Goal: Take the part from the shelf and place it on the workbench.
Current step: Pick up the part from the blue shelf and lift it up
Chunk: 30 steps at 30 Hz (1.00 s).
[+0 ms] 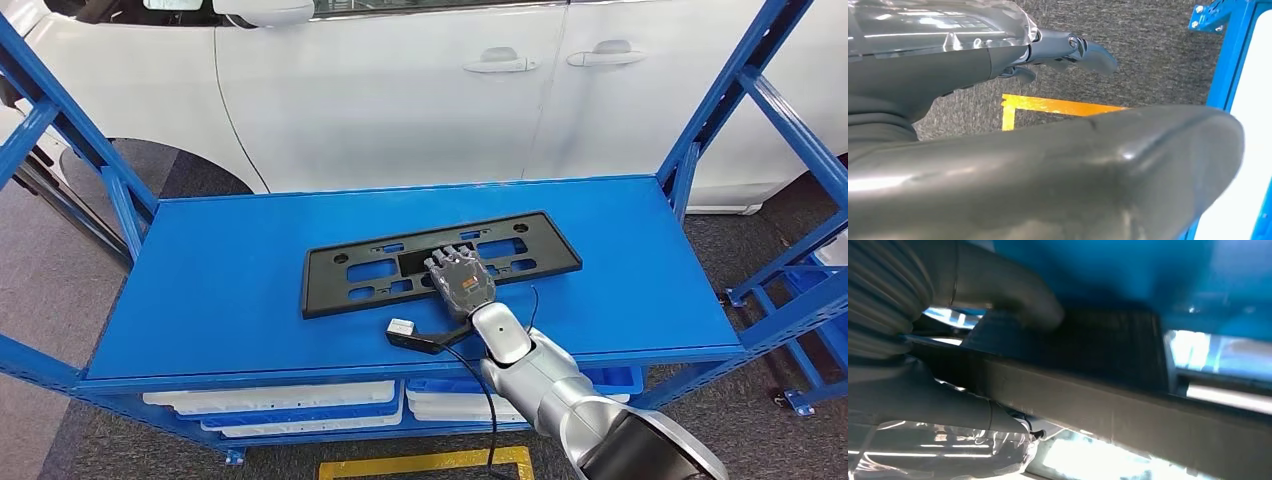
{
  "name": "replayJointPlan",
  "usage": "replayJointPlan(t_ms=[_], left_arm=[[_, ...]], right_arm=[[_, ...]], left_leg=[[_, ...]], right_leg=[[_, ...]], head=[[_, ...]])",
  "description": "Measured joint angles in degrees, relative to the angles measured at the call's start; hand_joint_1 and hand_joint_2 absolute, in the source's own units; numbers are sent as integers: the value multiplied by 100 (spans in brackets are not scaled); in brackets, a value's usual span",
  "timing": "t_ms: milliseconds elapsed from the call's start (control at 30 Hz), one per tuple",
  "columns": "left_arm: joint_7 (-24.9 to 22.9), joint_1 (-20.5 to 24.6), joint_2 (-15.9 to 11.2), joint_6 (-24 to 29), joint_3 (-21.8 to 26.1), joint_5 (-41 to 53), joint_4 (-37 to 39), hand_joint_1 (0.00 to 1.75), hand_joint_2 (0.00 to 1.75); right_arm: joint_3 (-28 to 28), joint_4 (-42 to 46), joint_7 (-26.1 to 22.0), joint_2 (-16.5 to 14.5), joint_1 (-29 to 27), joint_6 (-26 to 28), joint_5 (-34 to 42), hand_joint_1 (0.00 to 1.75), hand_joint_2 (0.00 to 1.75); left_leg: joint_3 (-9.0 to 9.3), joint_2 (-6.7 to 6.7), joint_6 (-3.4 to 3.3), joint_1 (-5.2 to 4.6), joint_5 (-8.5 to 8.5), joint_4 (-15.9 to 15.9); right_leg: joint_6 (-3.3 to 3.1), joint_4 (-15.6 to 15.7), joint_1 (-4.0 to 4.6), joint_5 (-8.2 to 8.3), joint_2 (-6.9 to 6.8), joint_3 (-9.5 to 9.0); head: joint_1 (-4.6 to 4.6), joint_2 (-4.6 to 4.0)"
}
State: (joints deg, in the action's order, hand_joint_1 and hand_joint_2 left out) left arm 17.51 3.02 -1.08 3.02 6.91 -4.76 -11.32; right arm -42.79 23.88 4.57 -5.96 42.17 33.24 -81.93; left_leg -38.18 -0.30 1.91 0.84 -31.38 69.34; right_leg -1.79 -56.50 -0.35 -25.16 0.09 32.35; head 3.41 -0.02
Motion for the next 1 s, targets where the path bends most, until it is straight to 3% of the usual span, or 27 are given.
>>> replayJointPlan(t_ms=[33,67,100,200,267,367,433,500,533,567,600,667,733,800,900,933,1000], left_arm=[[-1,0,-1,2,5,7,0,0,0],[-1,-2,1,3,11,20,0,0,0],[-1,-2,1,4,20,33,0,0,0],[14,15,-1,3,52,60,-1,0,0],[43,23,1,-9,70,76,-1,0,0],[176,20,2,-51,81,110,-1,0,0],[315,33,2,-87,84,123,-1,0,0],[410,38,1,-118,86,129,-1,0,0],[433,33,1,-129,88,129,-1,0,0],[449,27,0,-138,93,125,-1,0,0],[455,22,-1,-142,103,115,-1,0,0],[425,15,0,-146,133,80,-1,0,0],[345,1,1,-157,184,32,1,0,0],[257,-22,3,-193,244,-9,2,0,0],[81,-67,7,-332,333,-48,2,0,0],[9,-77,4,-378,362,-54,3,0,0],[-122,-88,-2,-447,407,-60,4,0,0]], right_arm=[[32,-18,-4,2,-11,1,-32,175,175],[70,-33,-15,2,-18,2,-69,175,175],[111,-42,-30,2,-20,5,-104,175,175],[234,-51,-86,0,-14,15,-194,175,175],[319,-54,-114,-1,-10,27,-234,175,175],[434,-56,-168,-1,-7,68,-272,175,175],[505,-55,-225,-1,-9,92,-289,175,175],[561,-55,-295,-1,-25,115,-292,175,175],[589,-54,-349,-1,-39,144,-281,175,175],[627,-42,-422,-1,-53,190,-255,175,175],[673,-15,-517,-1,-64,254,-202,175,175],[802,131,-823,-3,-80,400,70,175,175],[1002,463,-1401,-9,-127,483,709,175,175],[1252,987,-2118,-7,-256,397,1611,175,175],[1606,2324,-3419,62,-654,-325,3666,175,175],[1685,2916,-3823,101,-803,-673,4504,175,175],[1765,4078,-4279,211,-1060,-1346,5923,175,175]], left_leg=[[-134,0,23,10,-79,278],[-178,1,38,20,-47,361],[-112,1,45,30,92,210],[413,3,4,37,601,-903],[536,-4,-72,11,650,-1199],[527,-1,-185,12,682,-1230],[534,9,-262,32,708,-1269],[518,13,-303,20,711,-1270],[513,13,-307,16,710,-1268],[512,11,-307,14,708,-1265],[516,7,-302,13,704,-1260],[526,-1,-274,13,683,-1234],[507,-2,-223,-8,653,-1191],[488,0,-164,-18,643,-1177],[463,4,-73,1,534,-1075],[381,6,-45,5,392,-871],[56,10,3,15,-16,-123]], right_leg=[[0,-4,0,-2,0,2],[5,-11,0,-8,1,1],[14,-21,-2,-17,2,-4],[74,-61,4,-57,8,-13],[132,-76,17,-59,13,12],[225,-110,12,-90,19,43],[272,-497,4,-336,18,223],[300,-1293,-5,-709,16,613],[308,-1631,-7,-816,16,787],[311,-1797,-7,-819,15,880],[305,-1722,-8,-703,15,858],[264,-992,-6,-276,13,534],[208,-314,10,-25,12,231],[159,-156,37,-20,17,173],[73,-119,21,-5,7,156],[47,-106,5,0,-1,148],[12,-103,0,-7,-11,144]], head=[[0,0],[0,0],[0,0],[-1,0],[-1,0],[-1,0],[-1,0],[-1,0],[-2,0],[-2,0],[-2,0],[-2,0],[-2,0],[-1,0],[-1,0],[-1,0],[0,0]])
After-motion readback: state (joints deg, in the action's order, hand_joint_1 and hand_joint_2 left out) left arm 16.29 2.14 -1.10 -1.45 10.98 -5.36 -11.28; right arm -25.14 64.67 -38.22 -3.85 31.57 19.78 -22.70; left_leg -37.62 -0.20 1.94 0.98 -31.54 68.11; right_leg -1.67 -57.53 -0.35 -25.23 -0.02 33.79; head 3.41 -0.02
